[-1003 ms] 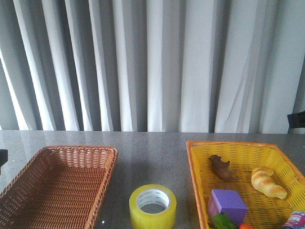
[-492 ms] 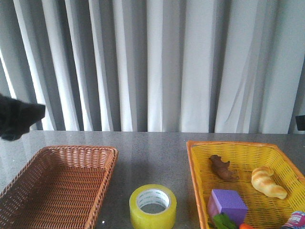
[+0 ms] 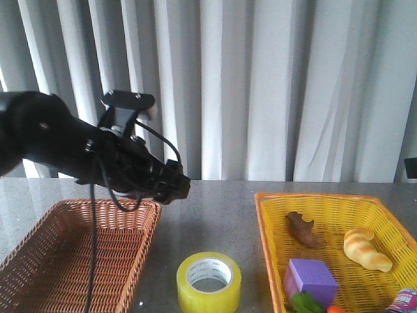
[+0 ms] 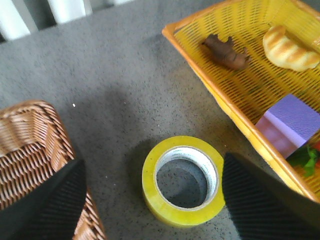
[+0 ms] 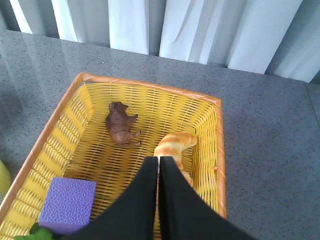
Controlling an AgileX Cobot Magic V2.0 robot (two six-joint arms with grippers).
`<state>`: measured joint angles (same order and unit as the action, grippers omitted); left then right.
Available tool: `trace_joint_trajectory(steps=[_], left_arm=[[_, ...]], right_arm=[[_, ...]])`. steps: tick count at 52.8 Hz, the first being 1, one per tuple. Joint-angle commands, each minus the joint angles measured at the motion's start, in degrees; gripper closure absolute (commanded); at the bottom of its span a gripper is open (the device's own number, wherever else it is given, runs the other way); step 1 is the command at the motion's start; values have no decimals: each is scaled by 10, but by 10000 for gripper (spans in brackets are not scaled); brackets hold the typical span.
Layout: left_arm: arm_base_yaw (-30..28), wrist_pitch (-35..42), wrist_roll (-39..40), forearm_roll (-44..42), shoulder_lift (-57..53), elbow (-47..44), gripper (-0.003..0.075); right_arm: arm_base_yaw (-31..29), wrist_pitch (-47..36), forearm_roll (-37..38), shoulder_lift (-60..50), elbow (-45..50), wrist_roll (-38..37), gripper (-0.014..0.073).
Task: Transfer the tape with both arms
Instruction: 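Reach the left gripper down and grasp the tape roll's rim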
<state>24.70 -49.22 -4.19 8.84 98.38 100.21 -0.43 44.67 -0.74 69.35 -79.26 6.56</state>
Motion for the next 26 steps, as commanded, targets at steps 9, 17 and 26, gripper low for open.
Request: trace_joint_trajectory(steps=[9,17,26], left_arm=[[29,-15,34,-21,82,62,204],[46,-6,61,-67,115,64,218],[46,0,77,-71,137,64,218]], right_arm=[[-2,-43,-1,-12,-14,2,599],[-2,-43,-1,-12,-14,2,599],[-2,-43,-1,-12,-14,2,599]])
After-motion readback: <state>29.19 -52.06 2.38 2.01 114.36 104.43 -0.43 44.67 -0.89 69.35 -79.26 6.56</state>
